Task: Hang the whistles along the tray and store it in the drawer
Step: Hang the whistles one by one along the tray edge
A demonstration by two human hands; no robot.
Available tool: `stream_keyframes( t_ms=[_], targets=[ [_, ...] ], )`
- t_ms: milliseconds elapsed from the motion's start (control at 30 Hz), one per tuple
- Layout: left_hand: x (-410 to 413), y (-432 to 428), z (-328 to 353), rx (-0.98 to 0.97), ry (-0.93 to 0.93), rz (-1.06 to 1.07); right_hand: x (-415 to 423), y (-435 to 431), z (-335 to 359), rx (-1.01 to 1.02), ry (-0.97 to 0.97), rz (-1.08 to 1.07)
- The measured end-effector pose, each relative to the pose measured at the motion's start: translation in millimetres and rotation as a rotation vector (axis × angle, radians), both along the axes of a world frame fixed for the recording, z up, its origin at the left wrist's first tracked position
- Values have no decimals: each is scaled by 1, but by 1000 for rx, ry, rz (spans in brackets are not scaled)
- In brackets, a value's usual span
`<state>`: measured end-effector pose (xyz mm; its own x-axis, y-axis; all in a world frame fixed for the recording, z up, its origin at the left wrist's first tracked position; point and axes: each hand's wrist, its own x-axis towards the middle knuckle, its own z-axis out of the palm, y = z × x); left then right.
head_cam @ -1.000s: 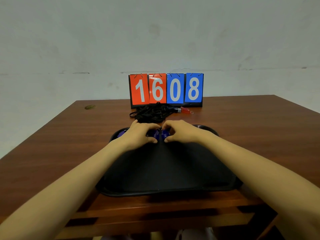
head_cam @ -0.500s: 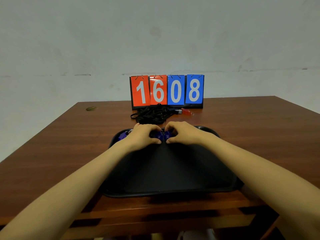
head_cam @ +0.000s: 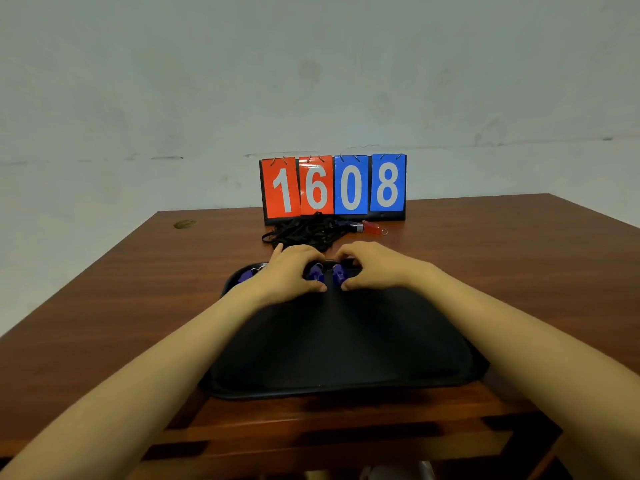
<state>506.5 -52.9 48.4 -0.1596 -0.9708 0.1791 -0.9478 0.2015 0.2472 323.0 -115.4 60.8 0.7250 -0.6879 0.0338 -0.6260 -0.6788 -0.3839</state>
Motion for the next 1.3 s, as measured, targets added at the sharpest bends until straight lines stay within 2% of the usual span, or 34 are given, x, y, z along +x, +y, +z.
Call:
stream_keyframes(
  t_ms=[233,400,467,600,667,767,900,1067,1300],
  targets=[
    [-17,-32,20,-55,30,-104,-21,-38,14,-31,-50,-119],
    [-32,-90,28,-51,-62,-40,-24,-92,10,-141,0,-226],
    [-31,-116,27,-39,-164,5,-22,-113,5,-217,63,-261],
    [-26,-155,15,-74,-494,63,-19,-145,-13,-441,308,-276],
    [-23,-170,7,-99,-562,77,-17,-157,-21,-442,344,-247],
    [-21,-186,-3,-122,-602,76,-13,-168,-29,-352,288,-235],
    [-21,-193,-11,-179,-541,79,-9,-173,-36,-330,159,-242],
    [-22,-188,-14,-266,-379,70,-12,-170,-38,-323,49,-293],
    [-31,-157,4,-433,54,-23,-31,-154,-32,-222,42,-404]
  ],
)
